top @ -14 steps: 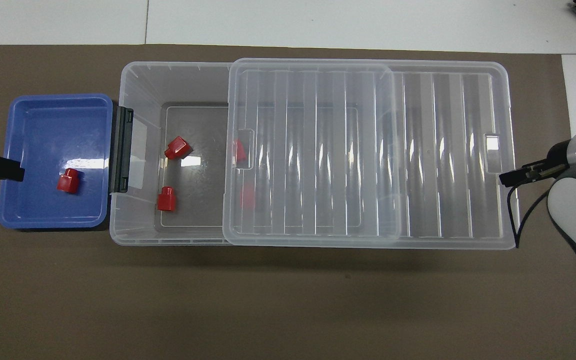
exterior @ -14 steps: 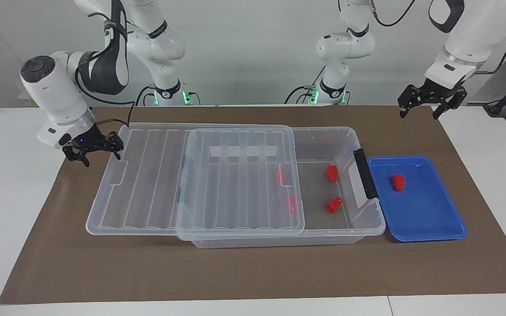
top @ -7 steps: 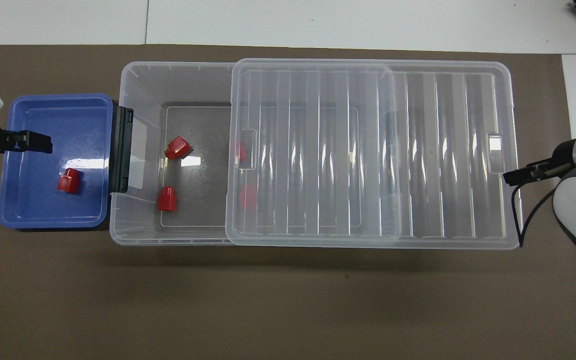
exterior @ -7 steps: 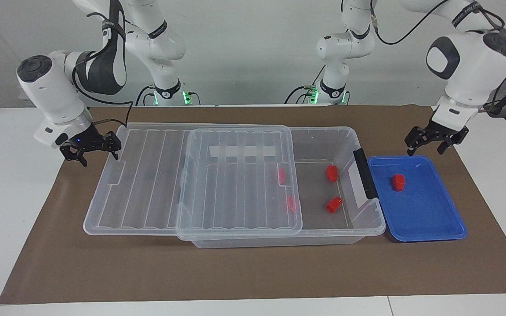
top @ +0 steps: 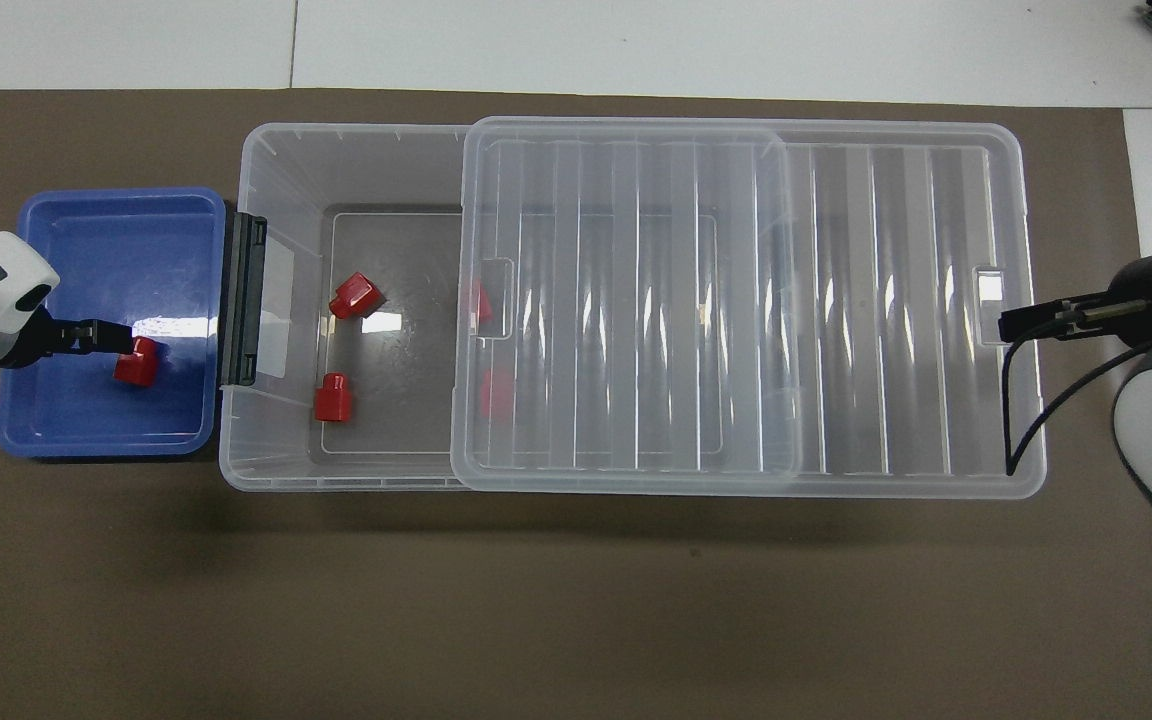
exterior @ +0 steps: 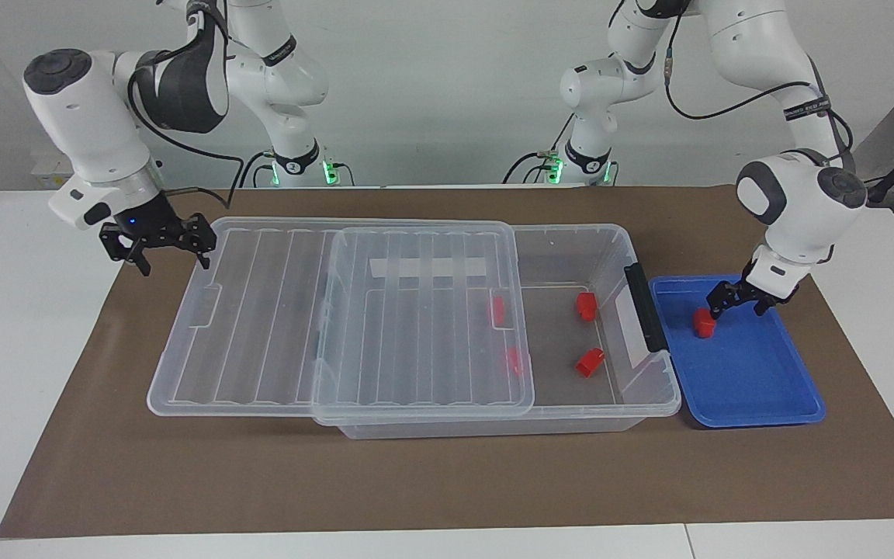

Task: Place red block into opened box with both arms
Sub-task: 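Lower the left gripper onto the red block and grasp it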

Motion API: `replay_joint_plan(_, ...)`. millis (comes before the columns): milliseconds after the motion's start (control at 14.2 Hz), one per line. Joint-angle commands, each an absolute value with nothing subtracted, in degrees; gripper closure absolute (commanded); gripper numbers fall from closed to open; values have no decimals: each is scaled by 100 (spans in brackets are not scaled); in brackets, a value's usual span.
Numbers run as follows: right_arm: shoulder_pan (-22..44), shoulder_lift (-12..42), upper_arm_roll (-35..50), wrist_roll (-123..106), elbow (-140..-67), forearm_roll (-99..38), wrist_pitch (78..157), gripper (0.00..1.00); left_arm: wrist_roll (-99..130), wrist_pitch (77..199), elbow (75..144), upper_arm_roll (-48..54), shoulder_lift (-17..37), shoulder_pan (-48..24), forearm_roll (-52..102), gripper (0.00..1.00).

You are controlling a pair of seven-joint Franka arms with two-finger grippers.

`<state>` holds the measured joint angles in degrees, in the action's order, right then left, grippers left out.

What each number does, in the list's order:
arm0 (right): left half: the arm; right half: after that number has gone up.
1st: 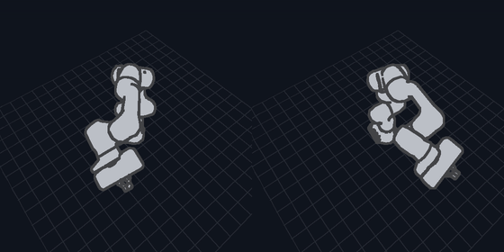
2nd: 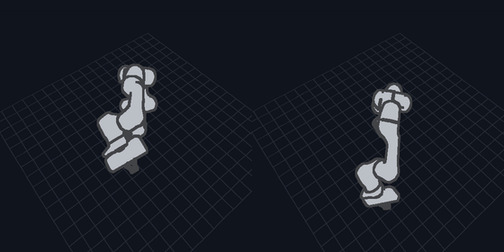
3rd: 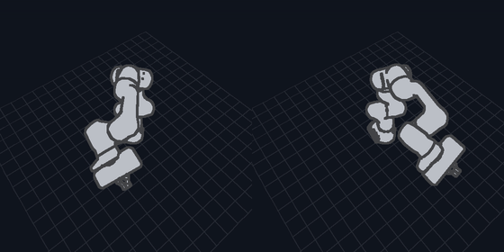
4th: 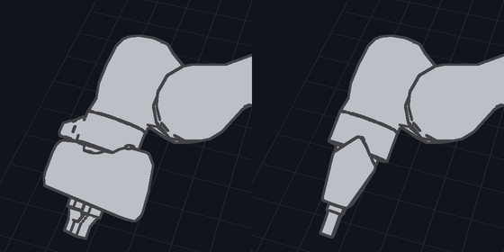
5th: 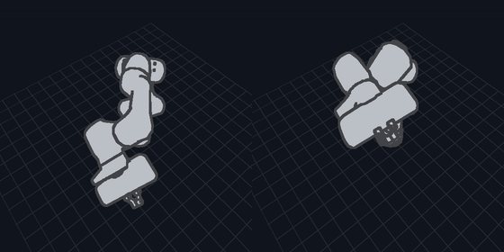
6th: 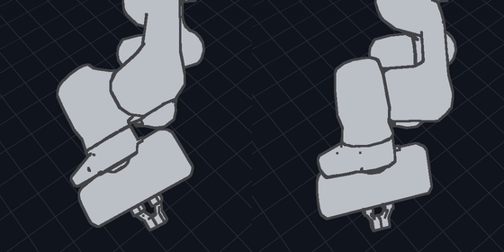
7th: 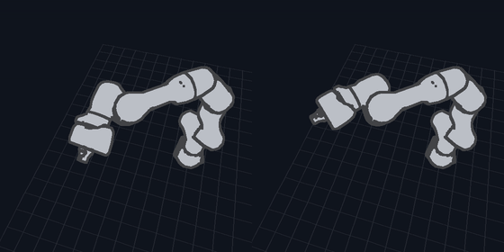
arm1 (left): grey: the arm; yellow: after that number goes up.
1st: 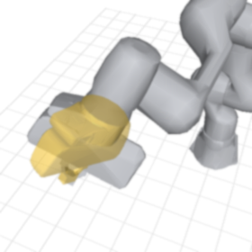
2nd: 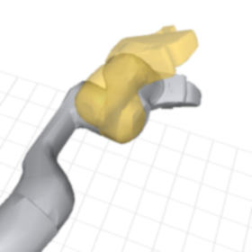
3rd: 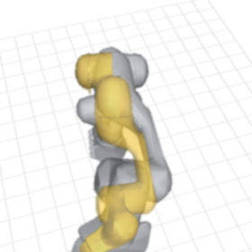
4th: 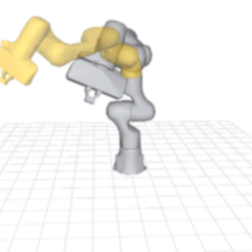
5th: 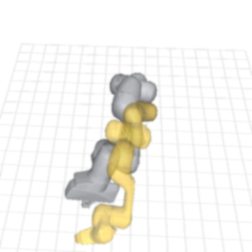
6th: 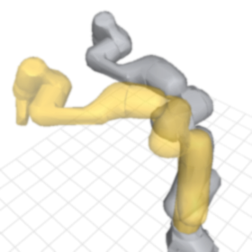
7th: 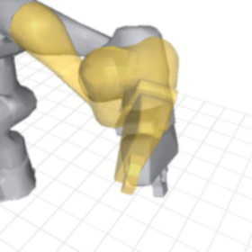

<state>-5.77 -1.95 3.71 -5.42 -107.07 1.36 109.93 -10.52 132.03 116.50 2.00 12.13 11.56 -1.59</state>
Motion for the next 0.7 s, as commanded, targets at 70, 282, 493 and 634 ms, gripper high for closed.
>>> replay_joint_plan(70,-203,-106,404,727,-10039,220,10426,0,-1072,13613,12040,202,1160,932,-246,5)
replay_joint_plan(282,61,88,404,1238,-9389,544,9846,0,-1090,13860,12304,202,1143,949,-255,5)
replay_joint_plan(493,106,123,404,1652,-9115,501,9432,0,-1396,13869,12340,202,1151,1011,-255,5)
replay_joint_plan(634,79,123,404,1652,-9079,431,9282,0,-1433,13869,12340,202,1151,993,-246,23)
